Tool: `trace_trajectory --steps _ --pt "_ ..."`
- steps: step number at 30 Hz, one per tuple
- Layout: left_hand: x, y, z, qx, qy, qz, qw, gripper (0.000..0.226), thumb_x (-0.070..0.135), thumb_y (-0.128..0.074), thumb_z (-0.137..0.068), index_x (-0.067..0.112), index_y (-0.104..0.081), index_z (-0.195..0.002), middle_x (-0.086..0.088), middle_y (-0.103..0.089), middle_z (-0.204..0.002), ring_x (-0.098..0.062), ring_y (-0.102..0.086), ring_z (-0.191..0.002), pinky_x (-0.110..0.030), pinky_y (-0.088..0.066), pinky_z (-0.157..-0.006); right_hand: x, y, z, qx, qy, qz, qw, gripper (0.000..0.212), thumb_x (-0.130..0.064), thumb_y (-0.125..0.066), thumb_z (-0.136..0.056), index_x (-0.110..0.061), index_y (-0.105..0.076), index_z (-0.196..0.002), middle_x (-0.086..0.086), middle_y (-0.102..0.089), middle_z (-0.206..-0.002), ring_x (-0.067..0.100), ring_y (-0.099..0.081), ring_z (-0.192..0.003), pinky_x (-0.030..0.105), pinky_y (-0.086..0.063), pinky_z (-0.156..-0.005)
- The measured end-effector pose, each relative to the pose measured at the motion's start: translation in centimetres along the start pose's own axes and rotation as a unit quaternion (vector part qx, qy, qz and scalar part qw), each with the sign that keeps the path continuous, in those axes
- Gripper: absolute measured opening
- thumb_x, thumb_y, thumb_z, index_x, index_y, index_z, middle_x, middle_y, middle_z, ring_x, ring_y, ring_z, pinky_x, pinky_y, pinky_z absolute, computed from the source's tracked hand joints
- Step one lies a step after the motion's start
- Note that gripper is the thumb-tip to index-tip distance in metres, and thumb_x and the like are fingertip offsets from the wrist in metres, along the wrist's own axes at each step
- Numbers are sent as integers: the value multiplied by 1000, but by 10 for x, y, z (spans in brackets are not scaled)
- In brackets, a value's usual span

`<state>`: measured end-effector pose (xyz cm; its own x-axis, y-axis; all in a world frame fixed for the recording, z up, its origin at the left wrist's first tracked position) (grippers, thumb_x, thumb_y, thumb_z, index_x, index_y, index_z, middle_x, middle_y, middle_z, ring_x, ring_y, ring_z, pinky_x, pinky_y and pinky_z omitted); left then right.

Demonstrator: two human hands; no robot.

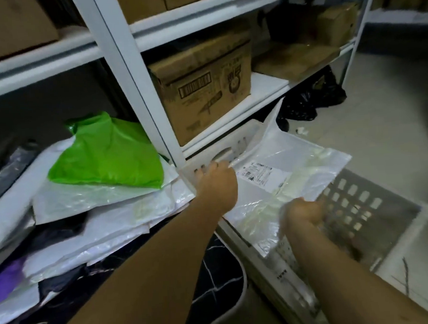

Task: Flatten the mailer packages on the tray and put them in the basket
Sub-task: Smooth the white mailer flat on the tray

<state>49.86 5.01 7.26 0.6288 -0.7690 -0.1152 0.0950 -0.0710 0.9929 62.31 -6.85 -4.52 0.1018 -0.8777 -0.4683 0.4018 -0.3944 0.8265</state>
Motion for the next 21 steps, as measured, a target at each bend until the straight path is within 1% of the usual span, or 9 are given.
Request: trace_trajectory --steps 2,5,8,10,11,14,16,17,21 --pt "-5 -11 -13 9 -8 6 1000 50 14 -53 -88 14 -44 -137 -5 -29 -151 -25 -24 -139 -53 -21 -113 1 -12 -4 -27 -82 -153 984 49 -24 -46 -100 -21 -34 -148 3 -55 -133 27 -57 -118 14 -43 -75" --pt "-20 -25 -26 8 5 0 1000 55 16 -57 -87 12 -40 -140 -7 -12 -158 -26 -7 -147 -54 -15 -116 -14 -27 -10 -88 -41 9 995 40 -15 -40 -101 -11 -46 -141 5 -54 -138 26 -50 -127 31 -41 -102" --pt "-29 -44 -30 -7 10 -11 1000 44 15 -56 -87 10 -50 -130 -10 -9 -159 -26 -4 -148 -55 -14 -116 -14 -50 -16 -100 -17 37 994 43 -19 -44 -100 -10 -42 -142 7 -52 -139 26 -48 -129 24 -40 -101" --pt "-35 -66 -33 -46 6 -18 999 40 14 -49 -88 9 -51 -128 -11 -7 -159 -27 -1 -148 -56 -11 -116 -15 -76 -20 -133 -3 89 987 44 -25 -52 -96 -12 -49 -138 5 -56 -136 26 -50 -127 38 -32 -109" --pt "-37 -77 -33 -66 4 -24 998 41 16 -45 -90 10 -50 -130 -12 -6 -159 -27 1 -148 -56 -10 -116 -13 -88 -27 -113 17 138 984 43 -24 -53 -95 -13 -49 -137 5 -55 -136 26 -50 -127 37 -34 -107" --pt "-42 -101 -36 -103 3 -35 994 44 28 -36 -95 12 -45 -135 -12 -9 -159 -27 0 -147 -55 -4 -116 0 -112 -44 -152 47 175 972 47 -17 -50 -96 -11 -41 -142 9 -48 -141 28 -48 -128 15 -42 -67" --pt "-42 -108 -42 -91 2 -33 995 46 35 -34 -96 14 -46 -135 -12 -17 -157 -27 -5 -147 -55 -6 -116 5 -131 -50 -206 81 235 946 42 -21 -53 -97 -16 -48 -138 6 -54 -137 23 -52 -126 20 -48 -85" --pt "-41 -108 -43 -81 -2 -35 996 46 36 -34 -96 15 -47 -134 -11 -22 -155 -27 -9 -146 -55 -9 -115 13 -135 -52 -202 41 177 962 39 -23 -55 -95 -21 -53 -134 1 -58 -132 19 -56 -121 26 -47 -95" --pt "-41 -114 -48 -74 -1 -29 997 48 42 -29 -96 19 -47 -133 -9 -32 -149 -28 -20 -141 -52 -18 -112 45 -156 -60 -181 72 192 962 35 -19 -49 -98 -22 -54 -133 -2 -60 -129 14 -59 -114 27 -45 -98"
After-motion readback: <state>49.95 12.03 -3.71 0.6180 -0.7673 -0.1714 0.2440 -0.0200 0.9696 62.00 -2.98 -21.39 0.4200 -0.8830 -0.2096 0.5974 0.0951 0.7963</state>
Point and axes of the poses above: each hand's wrist, its own z-axis away from the middle knuckle, its own y-axis out of the back of the hand, x = y × z, the point moved 4 cm from there along -z, towards the middle knuckle
